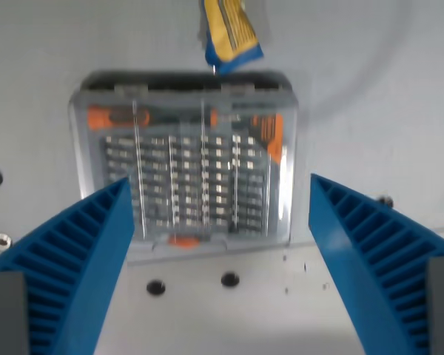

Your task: Move above the blue bag

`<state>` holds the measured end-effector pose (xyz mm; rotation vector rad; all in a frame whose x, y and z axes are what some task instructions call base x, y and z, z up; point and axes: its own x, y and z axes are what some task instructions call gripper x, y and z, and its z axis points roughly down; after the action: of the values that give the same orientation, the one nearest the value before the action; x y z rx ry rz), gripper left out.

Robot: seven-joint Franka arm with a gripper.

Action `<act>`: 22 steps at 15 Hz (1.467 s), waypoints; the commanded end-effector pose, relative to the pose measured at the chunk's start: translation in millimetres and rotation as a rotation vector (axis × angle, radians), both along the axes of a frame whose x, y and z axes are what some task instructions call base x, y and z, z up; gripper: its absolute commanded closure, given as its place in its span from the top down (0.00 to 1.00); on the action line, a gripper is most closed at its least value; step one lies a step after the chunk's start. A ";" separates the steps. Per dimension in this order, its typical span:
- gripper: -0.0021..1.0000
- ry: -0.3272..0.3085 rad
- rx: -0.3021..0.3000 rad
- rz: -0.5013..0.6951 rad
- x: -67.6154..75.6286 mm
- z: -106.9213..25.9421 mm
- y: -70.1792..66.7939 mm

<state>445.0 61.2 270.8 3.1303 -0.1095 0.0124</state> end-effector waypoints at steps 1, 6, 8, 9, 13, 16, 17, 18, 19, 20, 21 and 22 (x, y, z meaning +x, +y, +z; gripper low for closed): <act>1.00 0.036 -0.035 0.078 18.6 -8.0 -3.8; 1.00 0.030 -0.047 0.111 40.1 -33.3 -4.7; 1.00 0.026 -0.051 0.121 48.7 -43.4 -4.9; 1.00 0.025 -0.051 0.127 53.0 -48.5 -5.1; 1.00 0.018 -0.048 0.151 69.8 -68.7 -5.3; 1.00 0.016 -0.057 0.161 81.9 -83.6 -5.6; 1.00 0.013 -0.058 0.163 85.7 -88.4 -5.7; 1.00 0.015 -0.059 0.167 89.3 -92.9 -5.7; 1.00 0.015 -0.059 0.170 92.7 -97.1 -5.6; 1.00 0.013 -0.062 0.170 96.0 -101.1 -5.6; 1.00 0.013 -0.065 0.170 99.0 -104.7 -5.6; 1.00 0.010 -0.066 0.172 101.7 -108.1 -5.7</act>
<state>539.4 57.5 163.7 3.1168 0.0739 0.0101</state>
